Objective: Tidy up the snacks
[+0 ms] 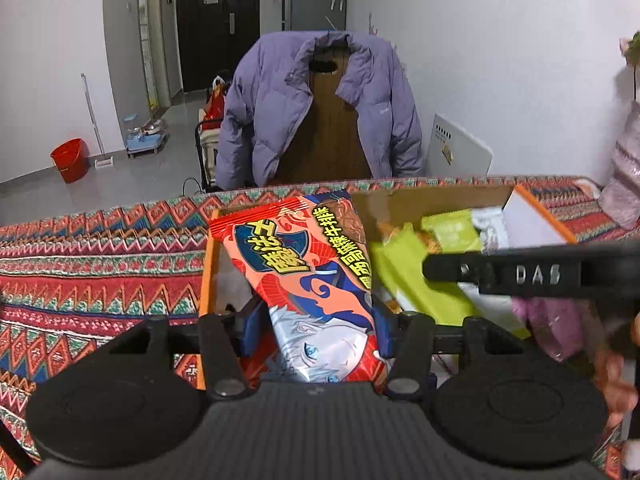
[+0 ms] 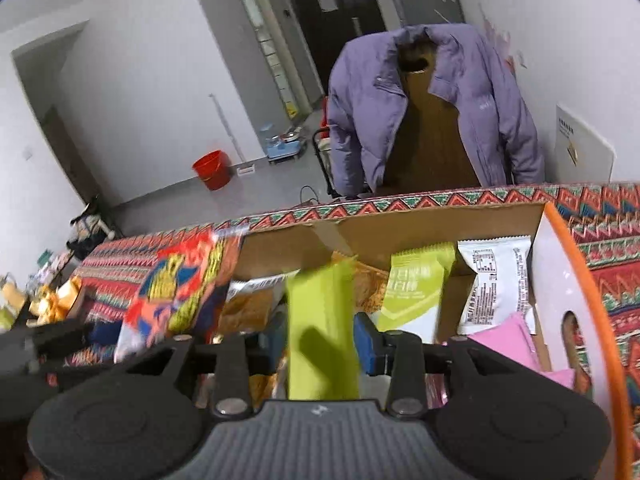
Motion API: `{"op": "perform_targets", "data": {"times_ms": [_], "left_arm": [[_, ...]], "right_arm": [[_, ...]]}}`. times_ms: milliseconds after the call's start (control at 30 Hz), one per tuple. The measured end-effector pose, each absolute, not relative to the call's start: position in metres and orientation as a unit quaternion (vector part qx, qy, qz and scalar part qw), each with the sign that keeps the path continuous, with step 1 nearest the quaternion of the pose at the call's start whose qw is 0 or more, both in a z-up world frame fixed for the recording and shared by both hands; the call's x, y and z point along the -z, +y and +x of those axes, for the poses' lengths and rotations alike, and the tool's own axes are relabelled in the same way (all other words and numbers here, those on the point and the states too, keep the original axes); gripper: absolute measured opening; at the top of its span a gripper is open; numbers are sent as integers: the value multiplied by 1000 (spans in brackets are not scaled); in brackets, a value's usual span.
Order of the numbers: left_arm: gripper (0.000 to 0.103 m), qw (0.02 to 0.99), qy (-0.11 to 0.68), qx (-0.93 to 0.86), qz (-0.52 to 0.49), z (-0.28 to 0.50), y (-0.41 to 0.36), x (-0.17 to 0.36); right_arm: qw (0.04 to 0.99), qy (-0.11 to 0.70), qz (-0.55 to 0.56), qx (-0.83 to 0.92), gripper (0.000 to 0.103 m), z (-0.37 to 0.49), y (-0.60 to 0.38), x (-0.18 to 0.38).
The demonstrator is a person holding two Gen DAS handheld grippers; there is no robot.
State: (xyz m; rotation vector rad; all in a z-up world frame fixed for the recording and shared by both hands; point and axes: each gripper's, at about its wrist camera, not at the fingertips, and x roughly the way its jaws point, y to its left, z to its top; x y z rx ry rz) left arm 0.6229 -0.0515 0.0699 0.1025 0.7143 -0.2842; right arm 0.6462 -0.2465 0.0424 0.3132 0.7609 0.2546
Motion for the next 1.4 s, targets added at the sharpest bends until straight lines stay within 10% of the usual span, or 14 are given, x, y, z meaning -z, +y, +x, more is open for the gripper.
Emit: {"op": "perform_targets", "data": {"times_ms": [633, 1067, 1400], "left_arm": [[82, 933, 336, 125, 35, 603, -49, -89], [101, 967, 238, 84, 19, 499, -5, -145], [103, 984, 159, 80, -6, 406, 5, -151]], "right_arm": [[930, 345, 87, -98, 67, 595, -281, -76], [957, 285, 2, -58, 103, 490, -313, -132], [976, 215, 24, -41, 103, 408, -307, -143]]}}
